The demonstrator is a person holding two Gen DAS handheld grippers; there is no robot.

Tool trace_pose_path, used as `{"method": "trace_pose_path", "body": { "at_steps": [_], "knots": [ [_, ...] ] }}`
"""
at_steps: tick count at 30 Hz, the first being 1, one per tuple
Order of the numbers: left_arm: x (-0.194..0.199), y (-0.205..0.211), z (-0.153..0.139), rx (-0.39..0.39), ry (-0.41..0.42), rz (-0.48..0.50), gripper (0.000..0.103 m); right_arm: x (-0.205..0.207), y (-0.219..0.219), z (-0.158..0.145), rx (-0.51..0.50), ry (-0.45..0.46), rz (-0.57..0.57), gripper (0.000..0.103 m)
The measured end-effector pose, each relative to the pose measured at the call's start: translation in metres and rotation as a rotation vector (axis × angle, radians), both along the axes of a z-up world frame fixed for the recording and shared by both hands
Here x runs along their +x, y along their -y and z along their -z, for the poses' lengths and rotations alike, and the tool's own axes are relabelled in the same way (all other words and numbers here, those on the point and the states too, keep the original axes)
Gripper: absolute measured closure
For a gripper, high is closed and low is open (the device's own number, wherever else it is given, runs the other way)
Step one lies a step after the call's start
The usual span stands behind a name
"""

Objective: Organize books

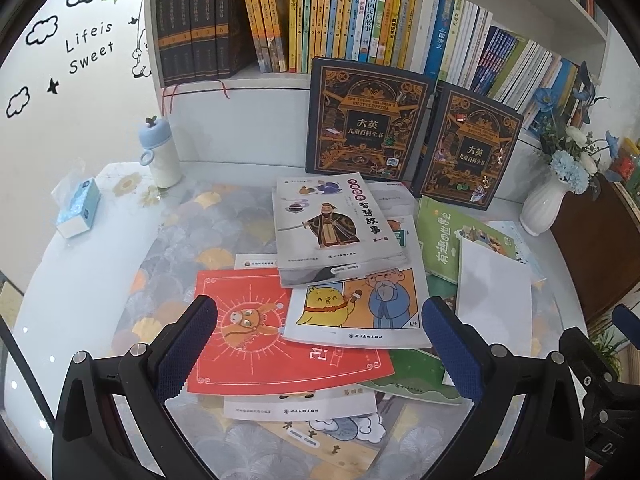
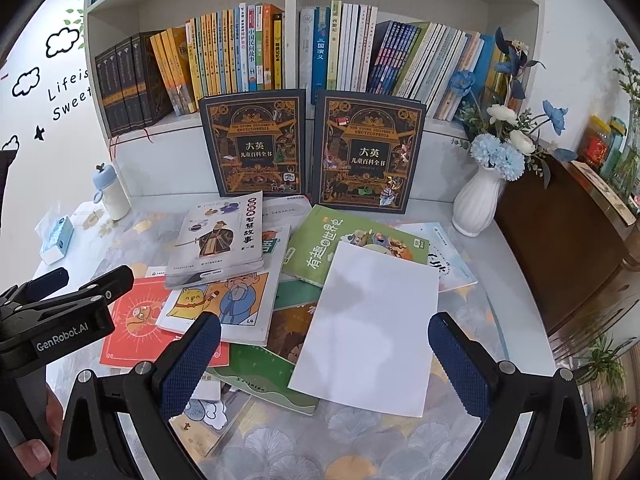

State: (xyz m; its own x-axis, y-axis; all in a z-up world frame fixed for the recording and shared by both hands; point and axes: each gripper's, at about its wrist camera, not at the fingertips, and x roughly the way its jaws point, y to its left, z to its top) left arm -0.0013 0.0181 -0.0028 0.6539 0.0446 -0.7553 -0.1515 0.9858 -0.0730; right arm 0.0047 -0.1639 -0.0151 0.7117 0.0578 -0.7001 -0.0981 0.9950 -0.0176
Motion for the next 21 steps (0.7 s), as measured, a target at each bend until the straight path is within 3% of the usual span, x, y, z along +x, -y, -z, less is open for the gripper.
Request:
{"method": "trace_pose_path", "body": {
  "at_steps": [21],
  "knots": [
    [-0.002, 0.021, -0.002, 0.027, 0.002, 0.034, 0.001, 0.001, 0.003, -0.001, 0.013, -0.01, 0.006, 0.0]
  ]
}}
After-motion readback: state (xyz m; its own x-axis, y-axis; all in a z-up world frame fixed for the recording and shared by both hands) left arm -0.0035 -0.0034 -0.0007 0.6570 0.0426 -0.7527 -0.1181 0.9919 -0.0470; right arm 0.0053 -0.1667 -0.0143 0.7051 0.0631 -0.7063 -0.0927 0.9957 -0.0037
